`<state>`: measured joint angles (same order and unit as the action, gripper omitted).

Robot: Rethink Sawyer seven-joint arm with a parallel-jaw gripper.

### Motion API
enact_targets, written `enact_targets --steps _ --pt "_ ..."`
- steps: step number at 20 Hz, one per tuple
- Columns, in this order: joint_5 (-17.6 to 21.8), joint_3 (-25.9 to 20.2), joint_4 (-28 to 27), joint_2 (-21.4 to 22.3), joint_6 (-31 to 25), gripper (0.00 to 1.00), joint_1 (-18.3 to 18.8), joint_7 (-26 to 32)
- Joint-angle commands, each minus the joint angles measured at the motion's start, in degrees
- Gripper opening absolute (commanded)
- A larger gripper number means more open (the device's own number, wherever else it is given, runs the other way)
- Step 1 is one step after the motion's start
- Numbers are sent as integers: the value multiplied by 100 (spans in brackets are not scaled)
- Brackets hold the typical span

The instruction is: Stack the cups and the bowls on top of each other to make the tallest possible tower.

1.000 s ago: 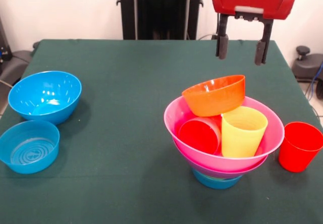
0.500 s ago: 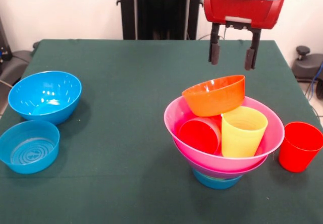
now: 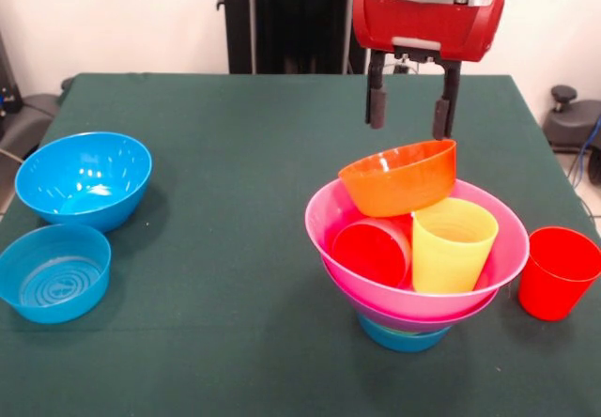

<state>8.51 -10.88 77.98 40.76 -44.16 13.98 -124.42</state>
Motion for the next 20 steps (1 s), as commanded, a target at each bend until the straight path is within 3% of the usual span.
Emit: enact_targets --steps 1,20 --pt "44 -314 232 -364 397 100 -9 -60" --pt "-244 -430 341 -472 639 100 -27 -147"
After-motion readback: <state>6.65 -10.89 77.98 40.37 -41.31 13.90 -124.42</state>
